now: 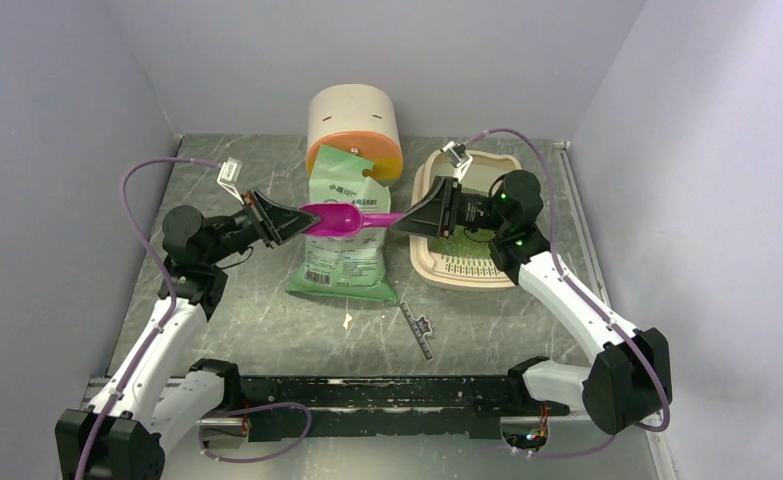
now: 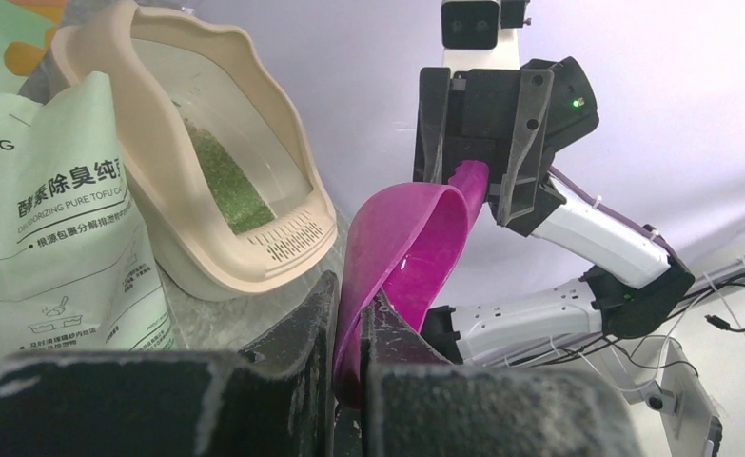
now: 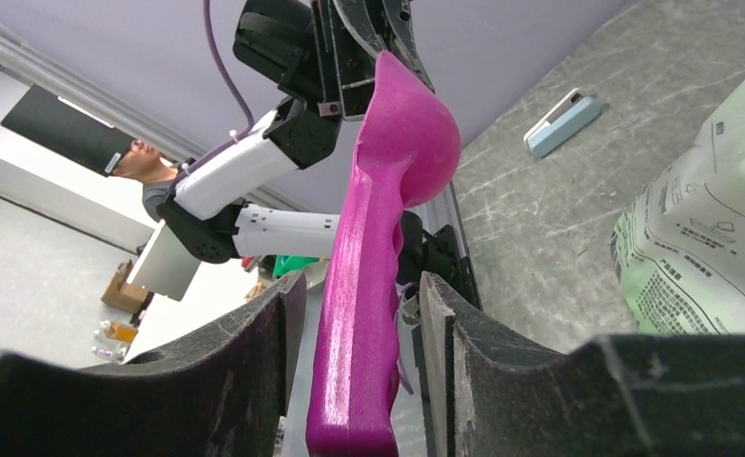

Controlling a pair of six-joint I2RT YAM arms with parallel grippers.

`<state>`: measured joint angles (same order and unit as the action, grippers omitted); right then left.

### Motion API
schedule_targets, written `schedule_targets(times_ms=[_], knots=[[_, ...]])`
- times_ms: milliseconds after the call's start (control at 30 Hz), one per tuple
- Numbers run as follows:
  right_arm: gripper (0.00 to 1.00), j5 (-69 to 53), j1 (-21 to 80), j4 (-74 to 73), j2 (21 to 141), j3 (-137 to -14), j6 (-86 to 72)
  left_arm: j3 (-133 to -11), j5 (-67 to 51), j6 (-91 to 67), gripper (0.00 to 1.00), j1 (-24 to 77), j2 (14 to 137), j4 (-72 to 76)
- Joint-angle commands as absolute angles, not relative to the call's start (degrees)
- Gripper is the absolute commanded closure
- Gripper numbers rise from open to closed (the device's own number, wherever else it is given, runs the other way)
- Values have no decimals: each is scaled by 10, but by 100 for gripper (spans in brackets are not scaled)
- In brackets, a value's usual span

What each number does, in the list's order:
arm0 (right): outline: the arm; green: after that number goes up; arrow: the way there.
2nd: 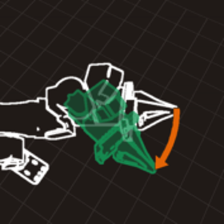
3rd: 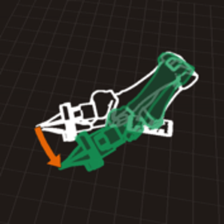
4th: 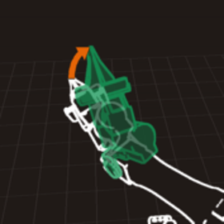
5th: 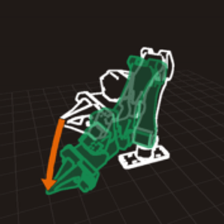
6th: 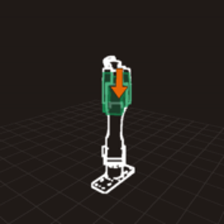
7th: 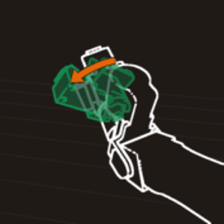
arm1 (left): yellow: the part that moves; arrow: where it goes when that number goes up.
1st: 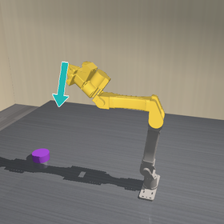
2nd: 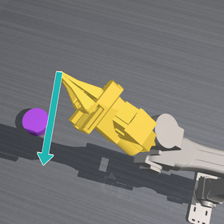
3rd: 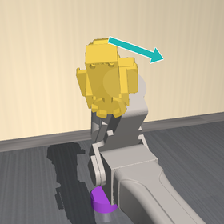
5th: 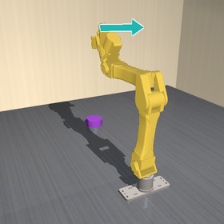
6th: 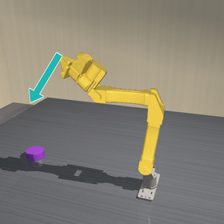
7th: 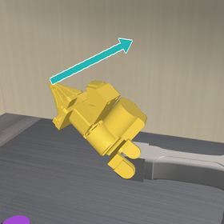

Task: Fill the litter box with clean litter
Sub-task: Place the cat litter bag at the center of the board.

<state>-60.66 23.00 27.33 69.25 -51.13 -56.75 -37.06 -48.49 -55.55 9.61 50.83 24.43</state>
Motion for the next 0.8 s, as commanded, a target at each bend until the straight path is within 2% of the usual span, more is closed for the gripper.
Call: schedule_targets(times_ms=[0,100,200,367,467,700,767], knots=[[46,-609,234,311,696,-517,-577,-378,-516,-558,95,100,514,277],[44,-613,234,331,704,-520,-591,-385,-518,-542,95,102,514,250],[51,-624,238,344,713,-527,-603,-387,-513,-542,95,104,513,249],[54,-619,252,312,714,-537,-580,-372,-499,-572,95,105,512,293],[61,-612,255,317,712,-533,-584,-373,-501,-573,95,106,514,295],[61,-601,256,289,710,-540,-567,-391,-497,-542,95,112,515,251],[59,-593,257,291,709,-538,-568,-390,-497,-541,95,115,516,251]])
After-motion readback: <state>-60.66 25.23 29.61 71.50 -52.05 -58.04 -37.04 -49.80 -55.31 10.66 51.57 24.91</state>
